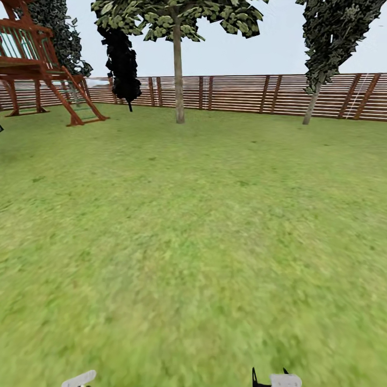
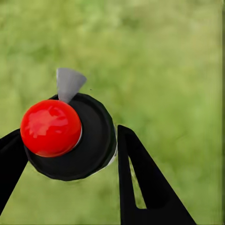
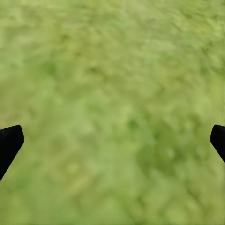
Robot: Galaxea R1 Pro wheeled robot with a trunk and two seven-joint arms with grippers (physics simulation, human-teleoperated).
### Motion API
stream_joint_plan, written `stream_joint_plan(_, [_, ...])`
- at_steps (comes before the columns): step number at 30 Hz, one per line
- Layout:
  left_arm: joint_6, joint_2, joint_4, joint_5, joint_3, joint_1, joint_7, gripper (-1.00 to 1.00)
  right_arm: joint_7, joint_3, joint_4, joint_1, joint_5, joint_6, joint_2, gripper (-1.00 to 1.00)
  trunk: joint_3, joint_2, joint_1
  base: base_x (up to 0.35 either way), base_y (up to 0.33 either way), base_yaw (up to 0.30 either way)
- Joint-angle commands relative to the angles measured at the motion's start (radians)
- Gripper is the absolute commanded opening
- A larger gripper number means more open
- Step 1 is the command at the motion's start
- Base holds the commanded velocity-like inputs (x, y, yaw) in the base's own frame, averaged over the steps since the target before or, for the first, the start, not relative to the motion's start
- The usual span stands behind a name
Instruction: In the garden, pick up the pesticide atomizer on the floor and spray pesticide onto both trees until each tree trunk is fully covered.
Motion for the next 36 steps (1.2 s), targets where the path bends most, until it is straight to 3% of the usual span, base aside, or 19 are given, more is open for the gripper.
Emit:
stream_joint_plan(1, [-0.004, 0.000, 0.001, -0.010, 0.008, -0.001, 0.000, -1.00, -0.008, -0.004, 0.000, 0.007, 0.011, 0.000, 0.000, 1.00, -0.001, 0.000, 0.000, 0.338, 0.000, 0.000])
stream_joint_plan(22, [-0.005, 0.000, 0.001, -0.010, 0.009, 0.001, -0.008, -1.00, -0.009, -0.005, -0.002, 0.015, 0.006, -0.001, 0.001, 1.00, -0.001, 0.000, 0.000, 0.338, 0.000, 0.000])
stream_joint_plan(29, [-0.003, -0.001, 0.002, -0.010, 0.009, 0.001, -0.007, -1.00, -0.011, -0.012, -0.108, 0.015, -0.001, -0.003, 0.002, 1.00, -0.001, 0.000, 0.000, 0.338, 0.000, 0.000])
stream_joint_plan(36, [-0.003, -0.001, 0.003, -0.011, 0.009, 0.001, -0.002, -1.00, -0.004, -0.003, -0.100, 0.015, 0.012, -0.003, 0.005, 1.00, -0.001, 0.000, 0.000, 0.338, 0.000, 0.000])
